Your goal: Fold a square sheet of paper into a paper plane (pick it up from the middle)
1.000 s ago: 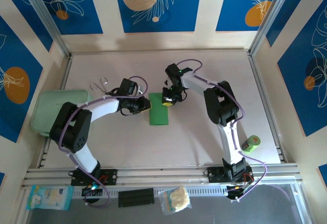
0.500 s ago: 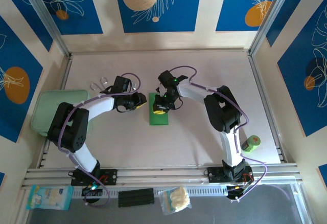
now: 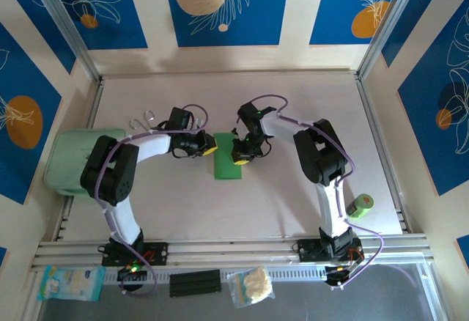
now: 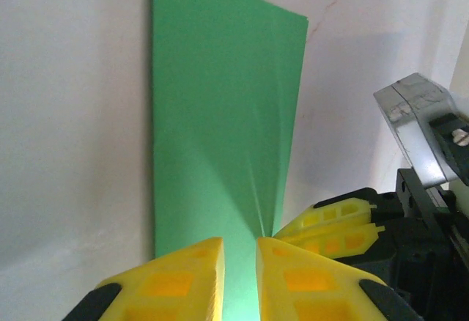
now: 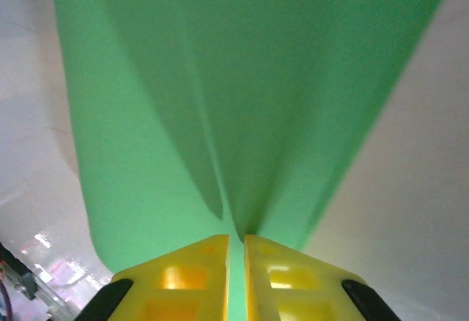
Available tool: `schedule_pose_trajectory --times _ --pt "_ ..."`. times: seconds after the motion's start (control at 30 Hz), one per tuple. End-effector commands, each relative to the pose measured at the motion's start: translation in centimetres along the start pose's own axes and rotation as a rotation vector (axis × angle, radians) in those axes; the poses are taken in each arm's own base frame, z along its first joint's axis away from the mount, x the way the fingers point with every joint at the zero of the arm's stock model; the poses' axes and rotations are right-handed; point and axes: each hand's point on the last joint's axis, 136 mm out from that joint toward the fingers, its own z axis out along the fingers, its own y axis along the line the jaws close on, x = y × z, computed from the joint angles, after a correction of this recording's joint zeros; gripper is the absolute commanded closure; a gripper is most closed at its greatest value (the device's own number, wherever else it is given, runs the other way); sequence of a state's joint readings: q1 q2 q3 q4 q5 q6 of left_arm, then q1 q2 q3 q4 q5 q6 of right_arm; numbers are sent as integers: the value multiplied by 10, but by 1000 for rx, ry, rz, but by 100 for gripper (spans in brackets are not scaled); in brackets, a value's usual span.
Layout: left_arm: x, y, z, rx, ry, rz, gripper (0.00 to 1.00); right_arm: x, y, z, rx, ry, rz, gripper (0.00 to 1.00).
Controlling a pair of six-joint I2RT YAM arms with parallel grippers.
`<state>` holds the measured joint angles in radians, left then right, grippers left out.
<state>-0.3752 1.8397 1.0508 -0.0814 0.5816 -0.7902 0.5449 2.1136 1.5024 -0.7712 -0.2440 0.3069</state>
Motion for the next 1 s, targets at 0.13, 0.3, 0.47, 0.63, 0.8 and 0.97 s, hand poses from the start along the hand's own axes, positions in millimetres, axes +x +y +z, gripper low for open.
schedule_pose_trajectory --times 0.13,0.3,0.47,0.63,0.8,0.97 --pt "-9 -8 18 -15 57 98 82 11 -7 8 17 80 -90 88" --pt "-18 11 26 -119 70 143 83 1 -11 4 15 47 -72 88" --pt "-19 16 34 -133 78 126 83 -13 -18 -3 45 15 -70 88" --pt "-17 25 34 -155 64 81 83 -31 -17 -16 45 -42 -56 88" --pt "-19 26 36 -136 26 12 83 -38 6 -33 -49 -121 -8 87" --pt "-22 25 39 -121 -20 -64 83 -30 40 -41 -226 -154 107 85"
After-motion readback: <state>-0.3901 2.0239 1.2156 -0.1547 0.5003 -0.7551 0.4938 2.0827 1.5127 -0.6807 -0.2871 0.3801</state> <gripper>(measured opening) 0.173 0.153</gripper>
